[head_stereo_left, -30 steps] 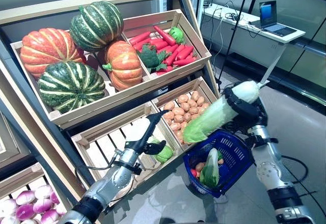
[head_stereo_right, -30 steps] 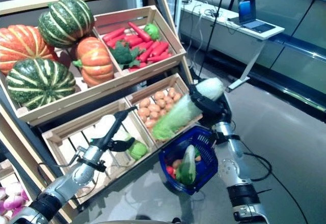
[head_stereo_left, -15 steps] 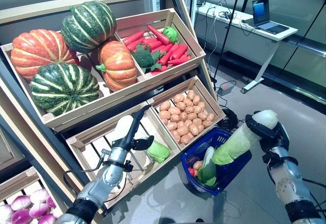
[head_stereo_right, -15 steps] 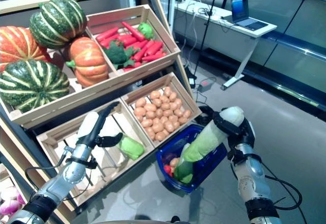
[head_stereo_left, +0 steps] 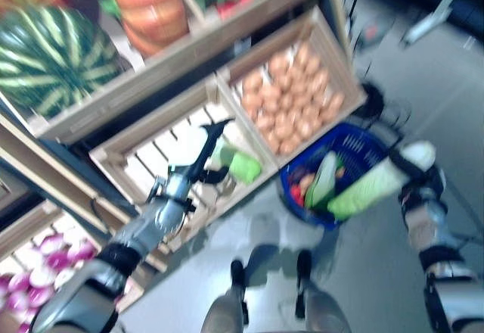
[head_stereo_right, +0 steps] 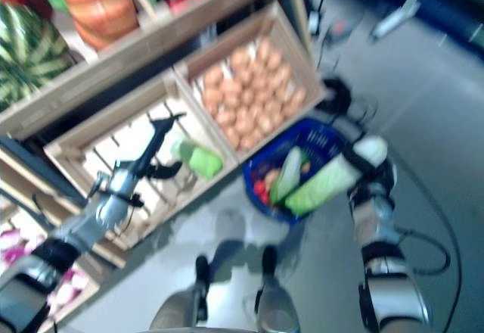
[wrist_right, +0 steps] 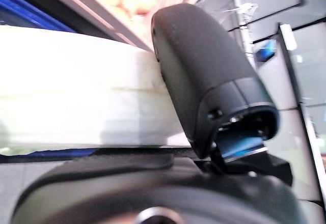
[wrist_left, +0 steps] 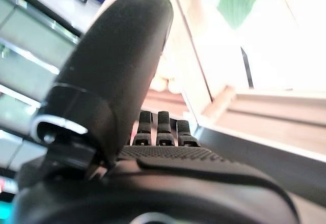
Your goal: Put vegetables into the basket
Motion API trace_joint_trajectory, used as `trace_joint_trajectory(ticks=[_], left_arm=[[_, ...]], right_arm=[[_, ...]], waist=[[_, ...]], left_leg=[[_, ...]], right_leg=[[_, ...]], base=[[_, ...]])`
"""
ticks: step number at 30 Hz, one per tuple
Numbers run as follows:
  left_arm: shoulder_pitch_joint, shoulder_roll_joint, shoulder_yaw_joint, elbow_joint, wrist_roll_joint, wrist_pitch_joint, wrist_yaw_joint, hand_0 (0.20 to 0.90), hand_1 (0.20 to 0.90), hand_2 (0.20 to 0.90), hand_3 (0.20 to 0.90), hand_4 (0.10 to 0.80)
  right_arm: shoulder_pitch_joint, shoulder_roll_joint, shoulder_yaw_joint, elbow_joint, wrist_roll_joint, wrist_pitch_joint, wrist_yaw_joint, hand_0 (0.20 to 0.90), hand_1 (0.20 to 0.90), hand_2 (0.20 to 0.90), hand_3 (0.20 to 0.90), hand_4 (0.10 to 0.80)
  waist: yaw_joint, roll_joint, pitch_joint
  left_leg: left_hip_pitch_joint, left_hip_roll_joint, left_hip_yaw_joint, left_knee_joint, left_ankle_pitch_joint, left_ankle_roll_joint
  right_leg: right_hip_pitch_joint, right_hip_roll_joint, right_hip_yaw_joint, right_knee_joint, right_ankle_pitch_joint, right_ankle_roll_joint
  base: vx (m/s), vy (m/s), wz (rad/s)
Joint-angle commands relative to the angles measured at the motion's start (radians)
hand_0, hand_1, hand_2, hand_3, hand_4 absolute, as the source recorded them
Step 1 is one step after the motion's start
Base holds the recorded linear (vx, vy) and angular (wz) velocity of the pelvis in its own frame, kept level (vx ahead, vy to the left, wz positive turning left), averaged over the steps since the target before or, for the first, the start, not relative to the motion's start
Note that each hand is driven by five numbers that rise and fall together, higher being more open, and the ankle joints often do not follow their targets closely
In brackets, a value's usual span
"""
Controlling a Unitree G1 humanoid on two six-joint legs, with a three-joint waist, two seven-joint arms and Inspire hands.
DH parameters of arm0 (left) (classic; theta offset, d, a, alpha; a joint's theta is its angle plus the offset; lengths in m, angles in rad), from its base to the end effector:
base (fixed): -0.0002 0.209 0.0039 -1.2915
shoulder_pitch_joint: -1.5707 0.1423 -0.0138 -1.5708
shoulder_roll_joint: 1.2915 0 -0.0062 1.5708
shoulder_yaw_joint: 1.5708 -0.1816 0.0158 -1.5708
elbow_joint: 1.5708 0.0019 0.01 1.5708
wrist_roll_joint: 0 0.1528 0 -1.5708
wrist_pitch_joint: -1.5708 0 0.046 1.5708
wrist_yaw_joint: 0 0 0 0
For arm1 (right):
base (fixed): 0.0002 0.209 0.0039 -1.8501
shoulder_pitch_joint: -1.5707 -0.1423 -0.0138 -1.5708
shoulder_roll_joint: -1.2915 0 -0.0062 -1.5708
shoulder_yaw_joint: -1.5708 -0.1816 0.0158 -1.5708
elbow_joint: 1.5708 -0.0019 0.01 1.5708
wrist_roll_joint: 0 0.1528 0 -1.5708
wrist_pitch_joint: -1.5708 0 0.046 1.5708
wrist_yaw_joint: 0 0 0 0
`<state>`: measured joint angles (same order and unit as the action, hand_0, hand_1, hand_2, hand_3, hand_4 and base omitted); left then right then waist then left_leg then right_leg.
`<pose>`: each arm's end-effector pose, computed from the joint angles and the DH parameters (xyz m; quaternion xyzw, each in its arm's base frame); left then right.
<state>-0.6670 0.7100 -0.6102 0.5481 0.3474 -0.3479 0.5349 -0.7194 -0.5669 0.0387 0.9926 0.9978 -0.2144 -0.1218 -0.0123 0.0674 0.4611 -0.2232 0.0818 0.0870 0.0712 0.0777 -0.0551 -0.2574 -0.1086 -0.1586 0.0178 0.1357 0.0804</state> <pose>0.3142 0.2008 0.1090 0.5204 -0.2790 -0.0153 0.8069 0.3223 -0.2927 0.1047 0.2272 -0.0353 -0.2416 0.9427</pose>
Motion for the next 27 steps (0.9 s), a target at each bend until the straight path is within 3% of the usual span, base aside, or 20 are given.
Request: trace_joint_trajectory(ticks=[1, 5, 11, 15, 19, 20, 27], left_arm=[[-0.144, 0.072, 0.048, -0.029, -0.038, -0.02, 0.107, 0.9, 0.9, 0.9, 0.9, 0.8], [-0.22, 0.104, 0.03, -0.044, -0.029, 0.009, 0.11, 0.9, 0.9, 0.9, 0.9, 0.8], [-0.33, 0.151, 0.006, -0.021, 0.002, 0.059, 0.187, 0.9, 0.9, 0.9, 0.9, 0.8], [-0.384, 0.167, -0.005, 0.029, 0.003, 0.086, 0.249, 0.9, 0.9, 0.9, 0.9, 0.8], [-0.459, 0.176, -0.039, 0.088, 0.004, 0.12, 0.259, 0.9, 0.9, 0.9, 0.9, 0.8], [-0.48, 0.175, -0.05, 0.108, 0.006, 0.124, 0.254, 0.9, 0.9, 0.9, 0.9, 0.8], [-0.578, 0.169, -0.137, 0.203, 0.017, 0.155, 0.199, 0.9, 0.9, 0.9, 0.9, 0.8]], right_arm=[[-0.132, -0.106, 0.03, -0.056, 0.052, -0.179, -0.056, 0.3, 0.3, 0.3, 0.3, 0.4], [-0.216, -0.124, 0.046, -0.024, 0.064, -0.187, -0.081, 0.3, 0.3, 0.3, 0.3, 0.4], [-0.344, -0.163, 0.087, 0.033, 0.061, -0.191, -0.106, 0.3, 0.3, 0.3, 0.3, 0.4], [-0.397, -0.174, 0.119, 0.053, 0.056, -0.171, -0.116, 0.3, 0.3, 0.3, 0.3, 0.4], [-0.44, -0.179, 0.142, 0.084, 0.048, -0.14, -0.107, 0.3, 0.3, 0.3, 0.3, 0.4], [-0.452, -0.181, 0.151, 0.092, 0.036, -0.127, -0.115, 0.9, 0.9, 0.9, 0.9, 0.8], [-0.498, -0.175, 0.222, 0.114, -0.041, -0.04, -0.129, 0.9, 0.9, 0.9, 0.9, 0.8]], waist=[[0.023, -0.025, -0.004], [0.033, -0.02, 0.026], [0.035, 0.005, 0.056], [0.031, 0.013, 0.058], [0.029, 0.012, 0.059], [0.029, 0.011, 0.059], [0.024, -0.002, 0.059]], left_leg=[[-0.142, 0.0, -0.036, 0.209, -0.067, -0.039], [-0.298, -0.01, -0.046, 0.416, -0.155, -0.024], [-0.492, 0.009, -0.037, 0.644, -0.239, 0.0], [-0.565, 0.023, -0.048, 0.767, -0.307, 0.007], [-0.615, 0.026, -0.055, 0.838, -0.332, 0.016], [-0.623, 0.028, -0.056, 0.847, -0.334, 0.017], [-0.627, 0.033, -0.061, 0.86, -0.332, 0.014]], right_leg=[[-0.108, -0.064, -0.029, 0.322, -0.161, 0.001], [-0.266, -0.098, -0.02, 0.545, -0.244, -0.014], [-0.466, -0.131, 0.005, 0.803, -0.329, -0.047], [-0.551, -0.135, 0.035, 0.931, -0.392, -0.052], [-0.604, -0.137, 0.036, 0.997, -0.412, -0.059], [-0.611, -0.137, 0.036, 1.005, -0.414, -0.06], [-0.613, -0.126, 0.035, 1.009, -0.411, -0.059]], base=[[-0.192, 0.015, 0.12], [-0.134, 0.032, 0.12], [-0.073, 0.022, 0.09], [0.007, 0.004, 0.04], [-0.004, 0.003, -0.07], [0.0, 0.0, 0.0], [0.015, -0.006, 0.0]])
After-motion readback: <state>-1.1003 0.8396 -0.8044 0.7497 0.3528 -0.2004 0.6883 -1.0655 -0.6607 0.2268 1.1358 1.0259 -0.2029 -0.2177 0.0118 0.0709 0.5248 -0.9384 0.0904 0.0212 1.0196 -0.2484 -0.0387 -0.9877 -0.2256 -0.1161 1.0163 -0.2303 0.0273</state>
